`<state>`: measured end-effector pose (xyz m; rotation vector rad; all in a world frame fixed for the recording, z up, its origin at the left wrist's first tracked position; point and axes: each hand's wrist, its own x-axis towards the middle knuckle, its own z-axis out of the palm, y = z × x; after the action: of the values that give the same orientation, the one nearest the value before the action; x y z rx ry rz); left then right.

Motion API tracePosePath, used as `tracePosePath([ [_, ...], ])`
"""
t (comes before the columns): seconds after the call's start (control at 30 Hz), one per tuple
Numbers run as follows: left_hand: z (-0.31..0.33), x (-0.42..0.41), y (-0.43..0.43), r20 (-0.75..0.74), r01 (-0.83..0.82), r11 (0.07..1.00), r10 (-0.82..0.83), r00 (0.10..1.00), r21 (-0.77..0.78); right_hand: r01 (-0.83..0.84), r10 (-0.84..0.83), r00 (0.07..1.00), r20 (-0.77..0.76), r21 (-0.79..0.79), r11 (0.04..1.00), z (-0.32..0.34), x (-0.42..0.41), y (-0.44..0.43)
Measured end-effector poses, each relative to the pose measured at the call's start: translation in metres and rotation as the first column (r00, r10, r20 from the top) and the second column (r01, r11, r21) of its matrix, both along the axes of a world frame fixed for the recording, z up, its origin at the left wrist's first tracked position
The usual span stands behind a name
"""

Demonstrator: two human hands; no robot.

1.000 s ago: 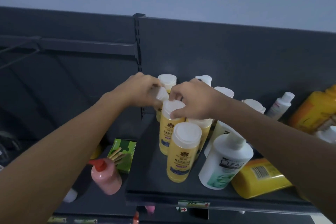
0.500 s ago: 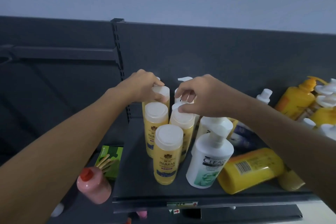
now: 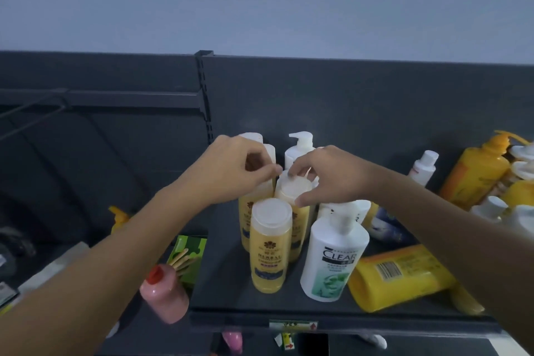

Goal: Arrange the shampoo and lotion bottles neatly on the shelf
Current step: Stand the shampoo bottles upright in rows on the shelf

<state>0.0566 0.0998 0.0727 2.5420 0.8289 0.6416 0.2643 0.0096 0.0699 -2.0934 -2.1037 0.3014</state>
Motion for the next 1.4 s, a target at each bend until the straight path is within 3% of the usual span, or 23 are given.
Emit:
tracePosePath([
  [0.1, -0.005, -0.005, -0.035, -0.16, 0.041, 0.997, -0.052, 0.986, -0.071, -0.016, 0.016, 1.0, 0.002, 0.04, 0.999, -0.006, -0.003, 0.001],
  [0.2, -0.018, -0.002, -0.049, -0.36, 0.028, 1.0, -0.025, 0.933, 0.005, 0.011, -0.009, 1.0, -0.018, 0.064, 0.998, -0.009, -0.006, 0.001],
  [0.3, -0.02, -0.004, -0.047, -0.373, -0.026, 0.998, 0.044, 0.927, 0.053, 0.027, -0.024, 0.999, -0.041, 0.057, 0.998, -0.006, -0.005, -0.003],
  [0.4, -0.019, -0.015, -0.04, -0.37, -0.1, 0.995, 0.095, 0.924, 0.006, 0.02, -0.017, 0.999, -0.047, 0.061, 0.998, -0.003, -0.004, -0.006],
  [0.7, -0.011, -0.029, -0.032, -0.438, -0.108, 0.994, 0.101, 0.893, 0.01, -0.007, 0.007, 1.0, -0.021, 0.018, 1.0, 0.005, -0.001, -0.004],
  [0.87, -0.003, -0.027, -0.03, -0.535, -0.085, 0.996, 0.07, 0.842, -0.002, 0.075, -0.061, 0.992, -0.107, 0.128, 0.989, 0.038, 0.025, -0.012],
  [0.93, 0.008, -0.021, -0.028, -0.503, -0.09, 0.996, 0.077, 0.861, -0.003, 0.115, -0.101, 0.991, -0.091, 0.158, 0.981, 0.047, 0.046, -0.013],
  [1.03, 0.029, 0.004, -0.021, -0.341, -0.102, 0.988, 0.136, 0.93, 0.117, 0.151, -0.148, 0.988, -0.031, 0.158, 0.976, 0.047, 0.075, -0.008],
  [1.13, 0.039, 0.046, -0.011, -0.216, -0.059, 0.988, 0.089, 0.972, 0.14, 0.148, -0.151, 0.989, 0.009, 0.138, 0.979, 0.036, 0.092, 0.004],
  [1.4, 0.018, 0.139, 0.051, -0.313, -0.047, 0.975, 0.116, 0.943, 0.218, 0.063, -0.064, 0.997, 0.048, 0.026, 0.998, 0.011, 0.104, 0.043],
])
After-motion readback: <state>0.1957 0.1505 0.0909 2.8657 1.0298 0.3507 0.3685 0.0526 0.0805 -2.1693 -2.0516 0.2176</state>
